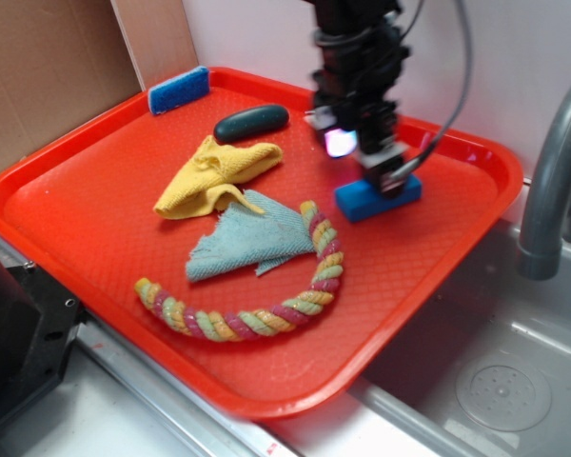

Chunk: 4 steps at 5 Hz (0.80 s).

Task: Grab the blue block.

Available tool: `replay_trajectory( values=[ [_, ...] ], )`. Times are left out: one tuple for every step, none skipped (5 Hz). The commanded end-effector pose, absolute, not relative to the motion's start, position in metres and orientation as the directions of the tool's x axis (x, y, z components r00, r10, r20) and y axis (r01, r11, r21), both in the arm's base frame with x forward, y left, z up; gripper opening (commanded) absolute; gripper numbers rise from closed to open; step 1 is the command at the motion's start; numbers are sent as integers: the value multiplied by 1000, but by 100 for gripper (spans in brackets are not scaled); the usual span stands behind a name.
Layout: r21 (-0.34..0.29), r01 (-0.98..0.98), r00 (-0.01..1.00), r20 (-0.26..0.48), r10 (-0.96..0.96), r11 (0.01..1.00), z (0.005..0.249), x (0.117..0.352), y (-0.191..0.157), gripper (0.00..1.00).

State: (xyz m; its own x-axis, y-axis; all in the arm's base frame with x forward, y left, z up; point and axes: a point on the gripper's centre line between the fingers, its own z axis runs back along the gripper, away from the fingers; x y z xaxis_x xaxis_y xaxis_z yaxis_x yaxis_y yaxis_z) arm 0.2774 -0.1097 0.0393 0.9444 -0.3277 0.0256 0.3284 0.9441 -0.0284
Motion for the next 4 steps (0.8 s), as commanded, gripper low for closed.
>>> replay_trajectory(
  values=[
    [-5,323,941,104,-321,946,68,270,-127,100],
    [-2,330,942,72,-329,944,60,280,-131,100],
    [-1,322,946,46,-321,947,54,289,-123,100],
    [-10,322,947,25,-321,947,44,301,-116,100]
  ],
)
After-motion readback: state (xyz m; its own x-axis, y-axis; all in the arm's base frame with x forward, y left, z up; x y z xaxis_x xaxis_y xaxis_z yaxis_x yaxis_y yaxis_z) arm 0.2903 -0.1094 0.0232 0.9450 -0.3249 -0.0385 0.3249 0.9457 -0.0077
